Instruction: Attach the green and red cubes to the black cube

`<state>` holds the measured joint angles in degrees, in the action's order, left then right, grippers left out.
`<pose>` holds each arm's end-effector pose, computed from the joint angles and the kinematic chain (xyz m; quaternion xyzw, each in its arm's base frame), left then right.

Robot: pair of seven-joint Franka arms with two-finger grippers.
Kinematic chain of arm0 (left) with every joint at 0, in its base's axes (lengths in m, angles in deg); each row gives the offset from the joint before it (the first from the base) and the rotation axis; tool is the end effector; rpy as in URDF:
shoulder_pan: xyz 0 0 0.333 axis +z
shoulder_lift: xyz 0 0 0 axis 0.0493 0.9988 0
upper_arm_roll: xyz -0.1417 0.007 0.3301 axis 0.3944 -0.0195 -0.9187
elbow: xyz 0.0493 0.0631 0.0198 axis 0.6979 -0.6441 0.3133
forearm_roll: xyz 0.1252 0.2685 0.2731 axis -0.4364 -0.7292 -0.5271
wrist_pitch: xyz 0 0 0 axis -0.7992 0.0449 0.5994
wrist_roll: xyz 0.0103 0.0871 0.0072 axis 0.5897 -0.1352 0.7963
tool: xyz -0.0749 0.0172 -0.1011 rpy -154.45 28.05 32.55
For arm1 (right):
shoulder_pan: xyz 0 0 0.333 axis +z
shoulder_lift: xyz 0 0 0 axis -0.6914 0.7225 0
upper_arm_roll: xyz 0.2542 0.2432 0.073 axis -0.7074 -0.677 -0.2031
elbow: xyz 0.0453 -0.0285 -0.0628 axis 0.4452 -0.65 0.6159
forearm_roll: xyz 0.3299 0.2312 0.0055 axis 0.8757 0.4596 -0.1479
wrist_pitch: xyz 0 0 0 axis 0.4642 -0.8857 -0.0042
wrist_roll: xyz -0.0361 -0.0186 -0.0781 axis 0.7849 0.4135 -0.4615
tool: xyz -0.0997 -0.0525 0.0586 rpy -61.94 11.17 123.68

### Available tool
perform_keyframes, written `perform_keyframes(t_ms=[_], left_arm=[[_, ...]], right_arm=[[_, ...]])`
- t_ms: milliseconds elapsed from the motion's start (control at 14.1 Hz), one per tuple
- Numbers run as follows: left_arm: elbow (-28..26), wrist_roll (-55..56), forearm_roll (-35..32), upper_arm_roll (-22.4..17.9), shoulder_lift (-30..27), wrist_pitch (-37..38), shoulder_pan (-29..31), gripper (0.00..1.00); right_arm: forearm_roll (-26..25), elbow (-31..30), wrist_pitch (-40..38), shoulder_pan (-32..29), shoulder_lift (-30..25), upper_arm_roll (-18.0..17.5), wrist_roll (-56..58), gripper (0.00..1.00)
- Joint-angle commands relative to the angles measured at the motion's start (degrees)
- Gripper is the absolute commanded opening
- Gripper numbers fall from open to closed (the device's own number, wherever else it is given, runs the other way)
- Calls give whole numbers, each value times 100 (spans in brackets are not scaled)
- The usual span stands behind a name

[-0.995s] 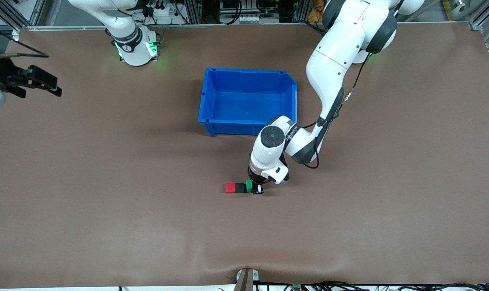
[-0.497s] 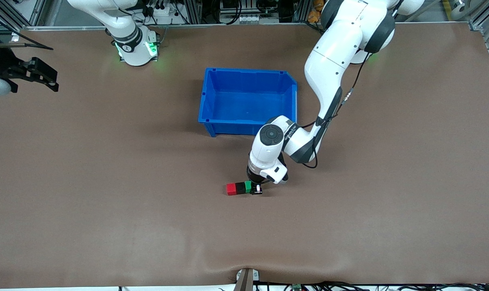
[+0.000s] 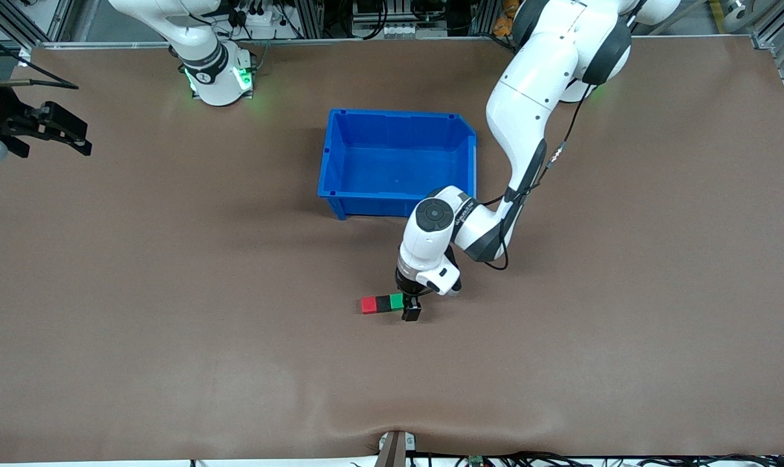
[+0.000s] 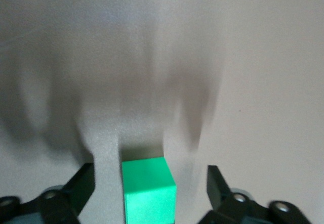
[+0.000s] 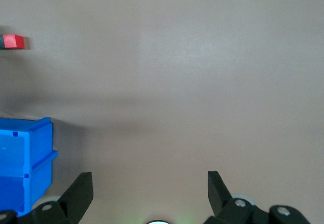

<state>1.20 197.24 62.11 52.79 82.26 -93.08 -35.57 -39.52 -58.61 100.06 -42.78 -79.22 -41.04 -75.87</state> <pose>0.6516 -0.5208 0.1734 0.6556 0.7365 0.0276 0.1642 0.5410 0.0269 0.6902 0.9991 0.0364 -0.0204 0.0072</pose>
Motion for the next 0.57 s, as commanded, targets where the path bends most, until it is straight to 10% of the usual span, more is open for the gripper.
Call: perform_keyframes(t_ms=[0,497], left_arm=[[32,22,8,-118,-282,181,-10,100],[-143,-2356,-27,-56,-1433,2536,788,100]], right_arm=[[155,-229,92,-105,-213,-31,253,100],[155,-194,101,-184,-187,-31,262,100]])
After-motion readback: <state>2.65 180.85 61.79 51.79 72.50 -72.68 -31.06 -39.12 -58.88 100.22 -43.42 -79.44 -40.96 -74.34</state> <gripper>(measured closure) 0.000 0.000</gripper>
